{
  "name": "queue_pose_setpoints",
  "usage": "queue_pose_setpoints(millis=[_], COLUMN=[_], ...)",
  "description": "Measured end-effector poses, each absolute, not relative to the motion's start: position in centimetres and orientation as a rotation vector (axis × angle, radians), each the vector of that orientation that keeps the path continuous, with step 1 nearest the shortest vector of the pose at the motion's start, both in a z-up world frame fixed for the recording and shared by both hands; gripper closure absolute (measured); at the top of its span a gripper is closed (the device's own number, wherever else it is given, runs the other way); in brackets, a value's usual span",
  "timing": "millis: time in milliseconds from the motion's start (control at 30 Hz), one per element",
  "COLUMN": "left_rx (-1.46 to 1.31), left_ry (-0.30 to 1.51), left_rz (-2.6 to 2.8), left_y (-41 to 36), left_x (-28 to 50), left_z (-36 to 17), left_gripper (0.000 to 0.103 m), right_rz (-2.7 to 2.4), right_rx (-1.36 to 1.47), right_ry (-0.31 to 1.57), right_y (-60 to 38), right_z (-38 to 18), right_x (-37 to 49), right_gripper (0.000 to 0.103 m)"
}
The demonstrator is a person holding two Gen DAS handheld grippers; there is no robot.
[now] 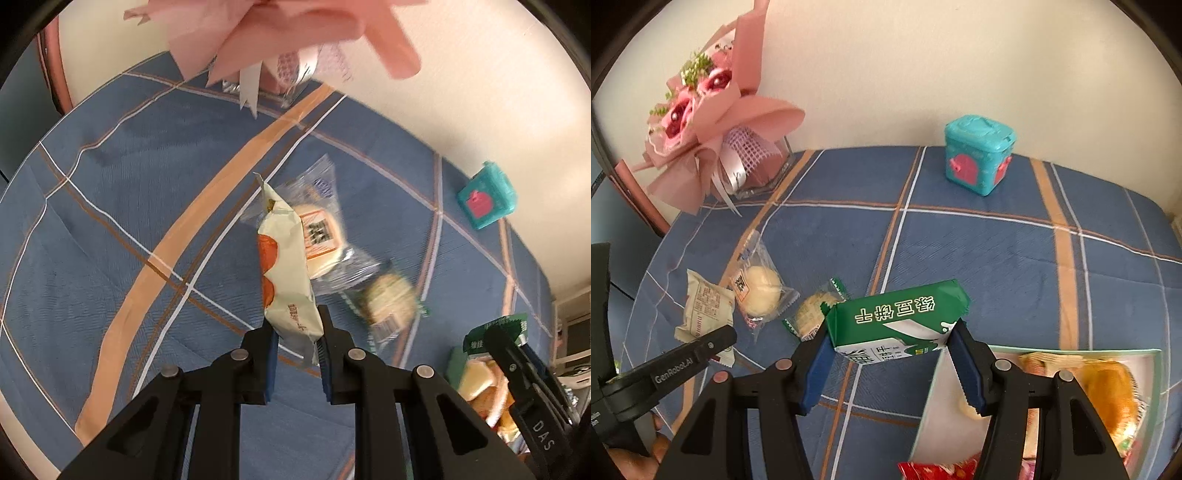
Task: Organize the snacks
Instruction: 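Carry the bun and milk carton over the tray and release them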
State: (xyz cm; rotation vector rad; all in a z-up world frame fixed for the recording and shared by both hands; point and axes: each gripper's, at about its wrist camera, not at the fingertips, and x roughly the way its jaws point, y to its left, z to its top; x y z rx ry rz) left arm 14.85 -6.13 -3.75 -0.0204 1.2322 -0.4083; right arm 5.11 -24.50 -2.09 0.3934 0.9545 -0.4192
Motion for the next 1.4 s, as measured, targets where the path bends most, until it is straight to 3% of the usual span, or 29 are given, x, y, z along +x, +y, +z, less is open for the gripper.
queue_pose_setpoints(millis=[700,1400], left_rx=[-0.017,0.244], left_ry=[1.061,1.040], left_rz=[-0.675,-0.893], left_y=[-13.0,-23.0], left_x=[6.8,-3.3], left_z=[5.2,5.0], left_gripper=[0.083,0.083], right_rz=[-0.662,-0.874], right_rx=[0.475,0.527], right_ry=[0.924,0.918], right_y=[-31.5,-38.2], right_z=[3.9,5.4], right_x=[-4.8,-15.0], right_gripper=[0.040,0.040])
